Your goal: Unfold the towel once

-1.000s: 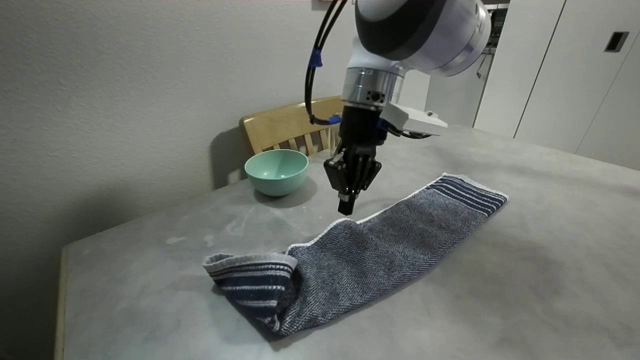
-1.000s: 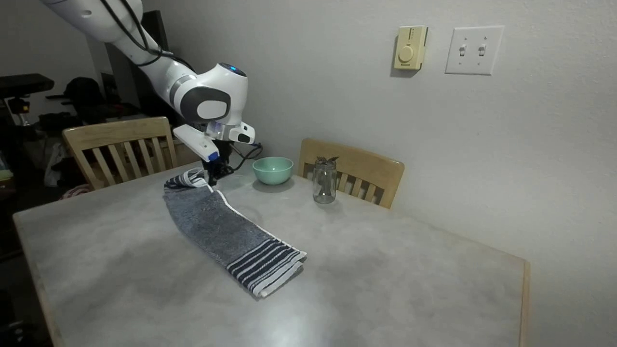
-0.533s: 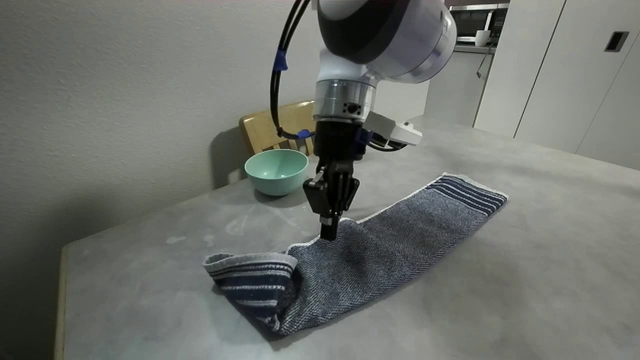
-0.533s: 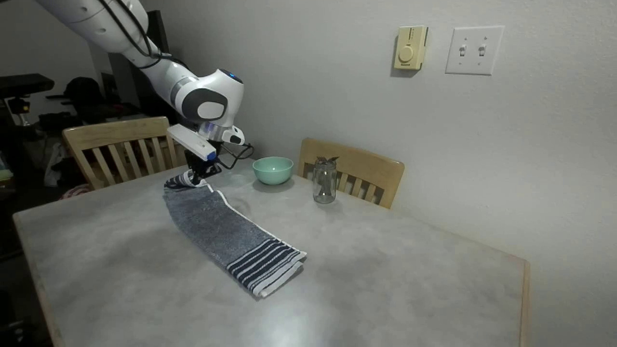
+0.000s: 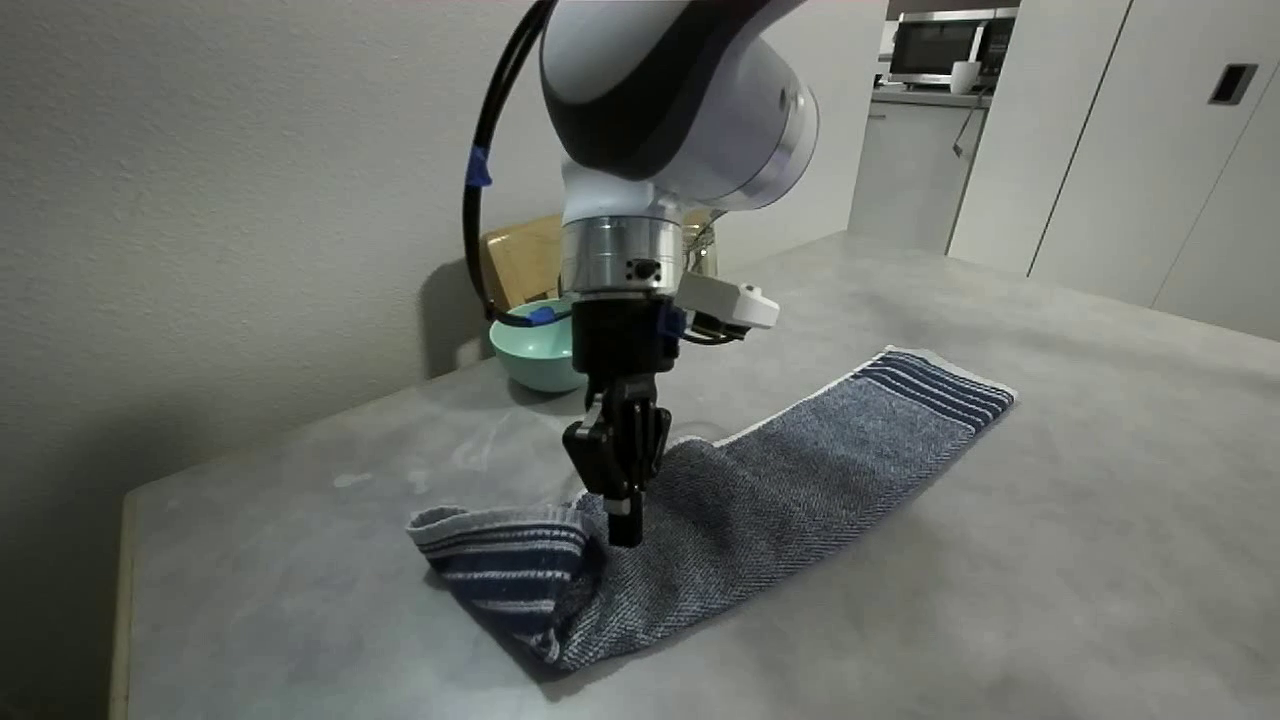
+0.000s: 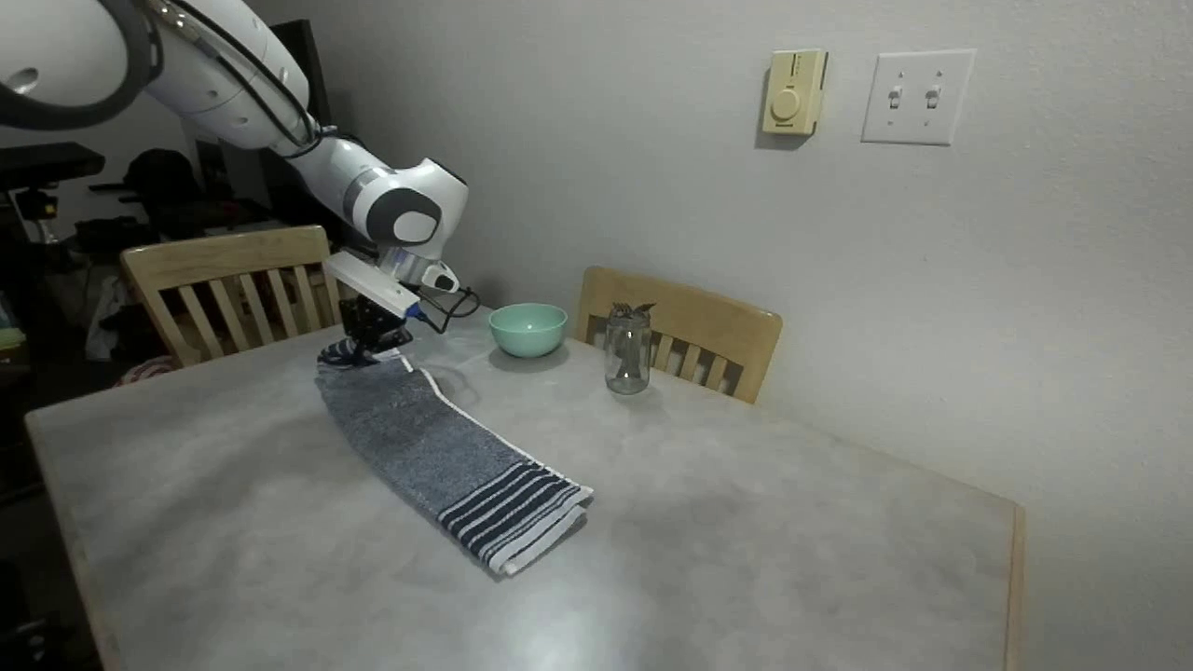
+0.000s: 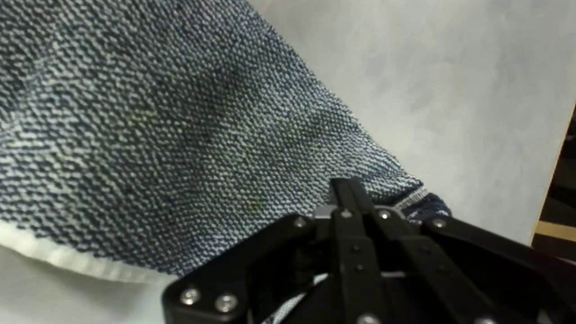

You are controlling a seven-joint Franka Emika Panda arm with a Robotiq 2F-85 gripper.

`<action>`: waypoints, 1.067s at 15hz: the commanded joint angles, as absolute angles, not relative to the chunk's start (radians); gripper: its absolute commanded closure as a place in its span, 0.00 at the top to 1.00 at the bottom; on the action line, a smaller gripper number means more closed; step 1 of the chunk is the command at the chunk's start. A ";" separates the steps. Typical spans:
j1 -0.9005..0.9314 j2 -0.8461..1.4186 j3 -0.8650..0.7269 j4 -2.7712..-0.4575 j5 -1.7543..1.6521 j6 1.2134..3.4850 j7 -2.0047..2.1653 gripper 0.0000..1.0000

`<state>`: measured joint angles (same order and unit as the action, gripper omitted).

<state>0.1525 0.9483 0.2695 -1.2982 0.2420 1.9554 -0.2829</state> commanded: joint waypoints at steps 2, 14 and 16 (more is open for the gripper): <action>0.183 1.044 0.268 -1.120 0.208 1.840 -0.294 0.00; 0.075 1.269 0.403 -0.788 0.371 1.598 -0.610 0.00; 0.053 1.311 0.420 -0.736 0.414 1.510 -0.648 0.00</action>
<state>0.0857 1.2219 0.3764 -0.8532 0.3674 1.6274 -0.5899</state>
